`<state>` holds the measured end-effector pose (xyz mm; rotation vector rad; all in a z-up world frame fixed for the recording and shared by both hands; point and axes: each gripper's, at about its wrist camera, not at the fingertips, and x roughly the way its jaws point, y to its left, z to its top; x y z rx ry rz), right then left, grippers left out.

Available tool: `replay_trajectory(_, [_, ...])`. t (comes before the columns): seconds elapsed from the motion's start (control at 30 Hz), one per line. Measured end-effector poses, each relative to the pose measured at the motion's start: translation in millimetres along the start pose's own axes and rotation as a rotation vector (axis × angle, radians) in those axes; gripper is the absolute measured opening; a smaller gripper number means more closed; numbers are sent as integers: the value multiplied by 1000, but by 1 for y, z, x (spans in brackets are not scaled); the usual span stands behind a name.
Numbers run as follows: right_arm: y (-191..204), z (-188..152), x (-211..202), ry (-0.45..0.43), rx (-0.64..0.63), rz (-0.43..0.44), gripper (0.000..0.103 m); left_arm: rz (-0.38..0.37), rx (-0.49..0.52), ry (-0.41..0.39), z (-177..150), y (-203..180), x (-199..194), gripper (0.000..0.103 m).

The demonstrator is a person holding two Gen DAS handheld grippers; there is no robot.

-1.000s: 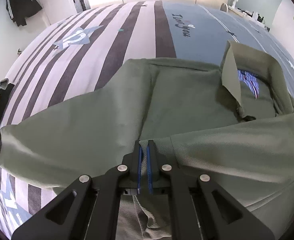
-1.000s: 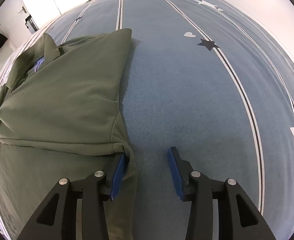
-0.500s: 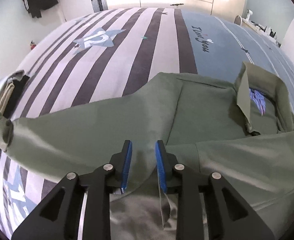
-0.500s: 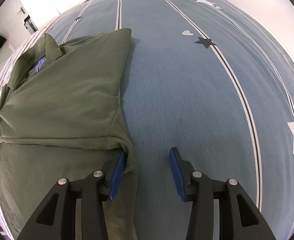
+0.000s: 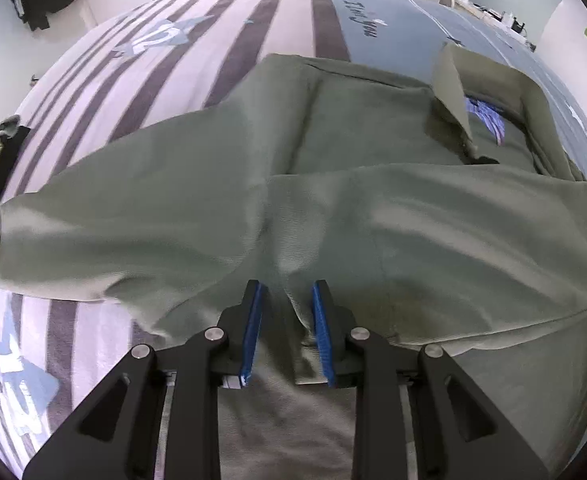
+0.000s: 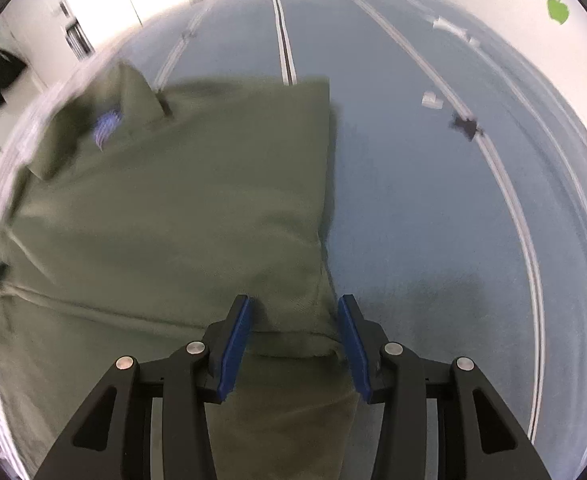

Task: Fold clothes
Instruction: 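Move the left gripper to the other sleeve cuff and grasp it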

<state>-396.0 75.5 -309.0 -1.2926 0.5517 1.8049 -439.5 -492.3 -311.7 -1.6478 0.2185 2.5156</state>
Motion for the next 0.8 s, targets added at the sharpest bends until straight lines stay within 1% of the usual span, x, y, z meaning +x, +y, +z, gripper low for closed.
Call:
replay_trajectory(0.03, [2, -2, 6, 12, -3, -5, 41, 9, -15, -1, 0, 7, -4, 23])
replay_trajectory(0.13, [-5, -6, 0, 14, 14, 4, 41, 63, -53, 1, 0, 32, -14, 23])
replay_trajectory(0.27, [-20, -6, -13, 18, 47, -24, 41, 146, -124, 14, -3, 83, -30, 23])
replay_trajectory(0.37, [-21, -1, -21, 12, 49, -51, 41, 187, -191, 22, -16, 128, -47, 25])
replay_trajectory(0.4, [-17, 1, -24, 7, 43, -61, 41, 198, -206, 22, -19, 142, -46, 26])
replay_trajectory(0.47, [-10, 5, -29, -4, 31, -80, 41, 217, -233, 19, -25, 171, -46, 34])
replay_trajectory(0.53, [-1, 6, -38, -13, 37, -107, 41, 231, -249, 8, -36, 202, -51, 37])
replay_trajectory(0.6, [15, 10, -44, -31, 70, -124, 42, 237, -258, 4, -41, 232, -51, 37])
replay_trajectory(0.67, [38, 14, -48, -53, 100, -145, 46, 244, -267, 0, -45, 262, -50, 37])
replay_trajectory(0.73, [65, 19, -44, -79, 116, -176, 48, 251, -277, -4, -50, 292, -49, 39])
replay_trajectory(0.8, [82, 19, -45, -97, 130, -189, 48, 258, -294, -8, -52, 324, -49, 41])
